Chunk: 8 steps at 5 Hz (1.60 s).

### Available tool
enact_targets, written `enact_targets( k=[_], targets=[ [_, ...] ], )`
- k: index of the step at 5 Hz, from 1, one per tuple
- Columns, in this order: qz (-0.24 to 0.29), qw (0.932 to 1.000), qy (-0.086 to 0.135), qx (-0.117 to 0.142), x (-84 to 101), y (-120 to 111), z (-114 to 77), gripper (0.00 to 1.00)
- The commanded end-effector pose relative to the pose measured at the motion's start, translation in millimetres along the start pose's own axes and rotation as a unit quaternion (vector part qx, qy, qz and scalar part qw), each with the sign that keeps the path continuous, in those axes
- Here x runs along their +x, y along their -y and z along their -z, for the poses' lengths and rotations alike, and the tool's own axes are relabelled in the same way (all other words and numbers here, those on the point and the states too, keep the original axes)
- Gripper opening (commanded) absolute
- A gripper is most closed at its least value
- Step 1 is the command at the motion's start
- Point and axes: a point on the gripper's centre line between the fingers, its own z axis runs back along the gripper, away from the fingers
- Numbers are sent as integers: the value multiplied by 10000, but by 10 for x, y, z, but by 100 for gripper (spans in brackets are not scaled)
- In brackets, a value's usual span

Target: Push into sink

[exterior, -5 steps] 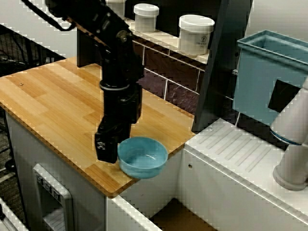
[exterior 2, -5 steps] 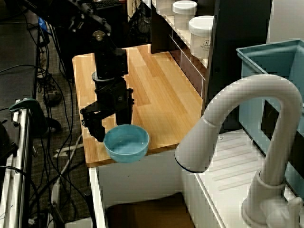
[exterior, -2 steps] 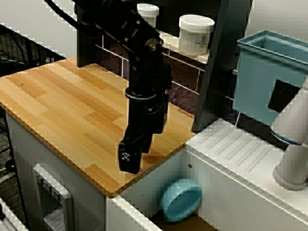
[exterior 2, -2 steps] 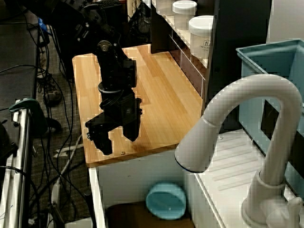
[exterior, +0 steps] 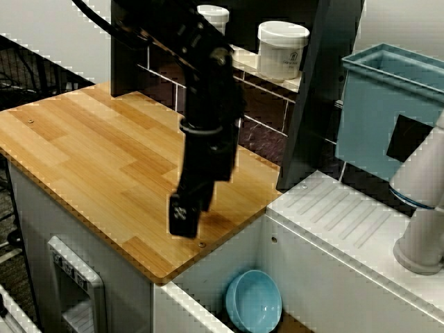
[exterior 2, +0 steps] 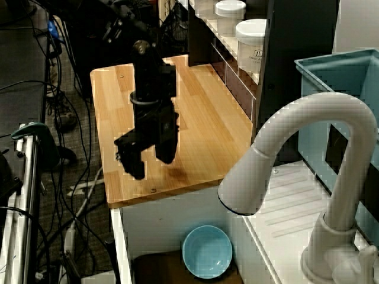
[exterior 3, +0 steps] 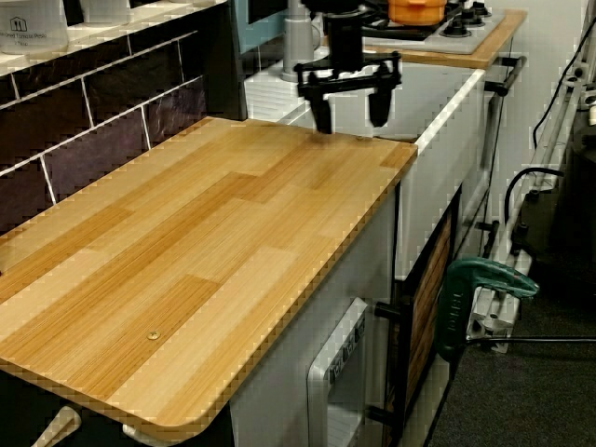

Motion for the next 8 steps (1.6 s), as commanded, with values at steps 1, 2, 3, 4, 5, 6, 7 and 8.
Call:
enact_targets(
  k=[1, 2, 3, 4, 5, 6, 7, 8],
  targets=[
    [-432, 9976, 443, 298, -207, -268, -376, 100],
    [-842, 9939, 505, 506, -292, -323, -475, 100],
    [-1355, 9835, 451, 1109, -341, -398, -521, 100],
    [-1355, 9835, 451, 1109, -341, -398, -521, 100],
    [-1355, 9835, 451, 1109, -341, -398, -521, 100],
    [-1355, 9835, 451, 1109, -341, -398, -521, 100],
    [-1355, 9835, 451, 1109, -341, -398, -521, 100],
    [-1355, 9835, 451, 1109, -341, -398, -521, 100]
  ],
)
